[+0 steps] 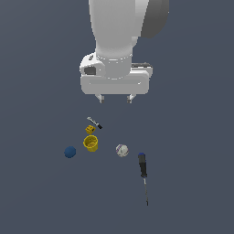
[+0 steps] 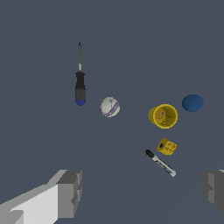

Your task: Pick up a designated object from a clutter of objects.

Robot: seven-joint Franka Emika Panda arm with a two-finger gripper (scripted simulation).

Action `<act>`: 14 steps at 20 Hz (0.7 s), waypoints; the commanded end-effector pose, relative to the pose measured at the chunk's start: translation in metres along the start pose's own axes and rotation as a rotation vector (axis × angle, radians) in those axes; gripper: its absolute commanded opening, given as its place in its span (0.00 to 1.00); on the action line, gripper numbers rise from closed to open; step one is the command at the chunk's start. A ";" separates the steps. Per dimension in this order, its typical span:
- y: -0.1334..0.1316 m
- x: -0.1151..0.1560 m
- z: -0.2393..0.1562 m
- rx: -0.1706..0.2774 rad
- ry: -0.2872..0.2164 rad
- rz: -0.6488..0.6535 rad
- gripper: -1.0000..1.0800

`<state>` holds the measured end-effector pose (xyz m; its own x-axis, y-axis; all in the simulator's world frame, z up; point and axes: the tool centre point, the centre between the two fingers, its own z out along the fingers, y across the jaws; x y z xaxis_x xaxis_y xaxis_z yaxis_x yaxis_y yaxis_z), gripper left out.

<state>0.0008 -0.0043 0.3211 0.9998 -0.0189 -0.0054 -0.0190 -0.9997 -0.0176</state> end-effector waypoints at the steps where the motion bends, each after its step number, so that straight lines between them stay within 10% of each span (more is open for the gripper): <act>1: 0.000 0.000 0.000 0.000 0.000 0.000 0.96; 14: -0.032 -0.006 -0.001 0.014 -0.012 -0.068 0.96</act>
<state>-0.0044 0.0283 0.3224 0.9987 0.0491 -0.0154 0.0486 -0.9983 -0.0319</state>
